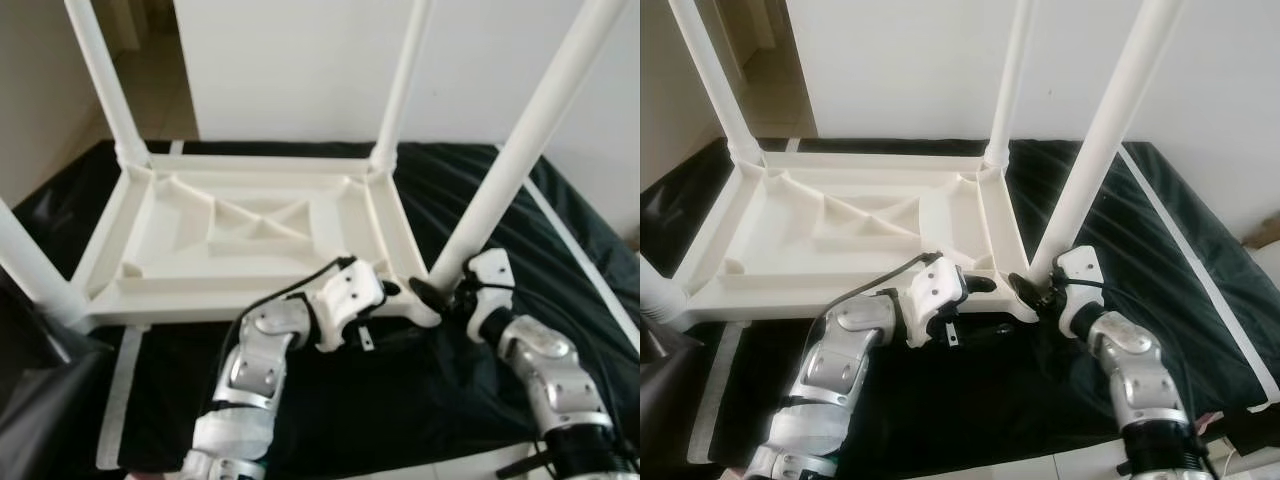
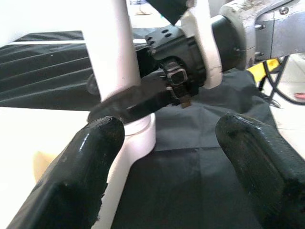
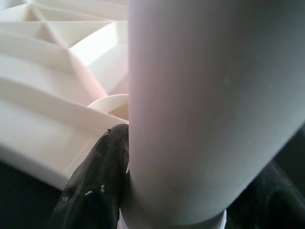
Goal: Building children table
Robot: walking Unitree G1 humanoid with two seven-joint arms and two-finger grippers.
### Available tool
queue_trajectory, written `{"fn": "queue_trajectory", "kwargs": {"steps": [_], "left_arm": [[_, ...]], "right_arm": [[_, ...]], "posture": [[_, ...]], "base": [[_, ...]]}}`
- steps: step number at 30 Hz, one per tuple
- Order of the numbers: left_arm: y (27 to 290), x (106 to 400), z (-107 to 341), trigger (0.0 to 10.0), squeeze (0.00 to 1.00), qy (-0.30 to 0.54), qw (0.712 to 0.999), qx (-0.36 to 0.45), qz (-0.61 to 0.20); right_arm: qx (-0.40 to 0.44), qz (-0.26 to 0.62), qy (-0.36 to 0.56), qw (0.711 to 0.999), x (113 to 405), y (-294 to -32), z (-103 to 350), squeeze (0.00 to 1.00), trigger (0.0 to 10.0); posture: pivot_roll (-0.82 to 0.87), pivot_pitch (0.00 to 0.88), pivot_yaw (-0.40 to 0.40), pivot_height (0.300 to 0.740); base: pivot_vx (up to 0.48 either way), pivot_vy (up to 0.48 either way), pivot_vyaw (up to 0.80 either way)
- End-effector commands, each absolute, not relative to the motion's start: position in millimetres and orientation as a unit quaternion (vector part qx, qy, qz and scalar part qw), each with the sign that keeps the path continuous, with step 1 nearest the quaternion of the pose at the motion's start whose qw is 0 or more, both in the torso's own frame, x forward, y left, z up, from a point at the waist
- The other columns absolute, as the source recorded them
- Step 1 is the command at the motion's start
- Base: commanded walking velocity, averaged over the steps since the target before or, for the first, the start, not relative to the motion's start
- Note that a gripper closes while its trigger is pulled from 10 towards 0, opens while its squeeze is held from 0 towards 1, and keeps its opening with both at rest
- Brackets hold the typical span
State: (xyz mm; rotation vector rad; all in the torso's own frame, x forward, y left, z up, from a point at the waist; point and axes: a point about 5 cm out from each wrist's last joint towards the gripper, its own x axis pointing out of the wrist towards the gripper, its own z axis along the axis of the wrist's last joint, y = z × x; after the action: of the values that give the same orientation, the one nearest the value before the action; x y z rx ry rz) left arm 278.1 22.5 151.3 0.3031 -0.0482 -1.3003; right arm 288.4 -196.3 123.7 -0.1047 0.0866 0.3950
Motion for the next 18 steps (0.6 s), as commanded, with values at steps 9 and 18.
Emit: {"fn": "queue_trajectory", "kwargs": {"steps": [9, 18], "left_arm": [[23.8, 285.0, 143.6, 10.0, 0.0, -0.017, 0.852, 0.131, -0.507], [25.0, 285.3, 140.6, 10.0, 0.0, -0.012, 0.856, 0.13, -0.501]], "right_arm": [[0.011, 0.024, 0.093, 0.995, 269.0, -186.4, 106.2, 0.0, 10.0], [0.045, -0.124, 0.101, 0.986, 262.6, -176.6, 102.7, 0.0, 10.0]], "posture": [[-0.02, 0.0, -0.085, 0.74], [-0.02, 0.0, -0.084, 0.74]], "base": [[0.0, 0.0, 0.0], [0.0, 0.0, 0.0]]}}
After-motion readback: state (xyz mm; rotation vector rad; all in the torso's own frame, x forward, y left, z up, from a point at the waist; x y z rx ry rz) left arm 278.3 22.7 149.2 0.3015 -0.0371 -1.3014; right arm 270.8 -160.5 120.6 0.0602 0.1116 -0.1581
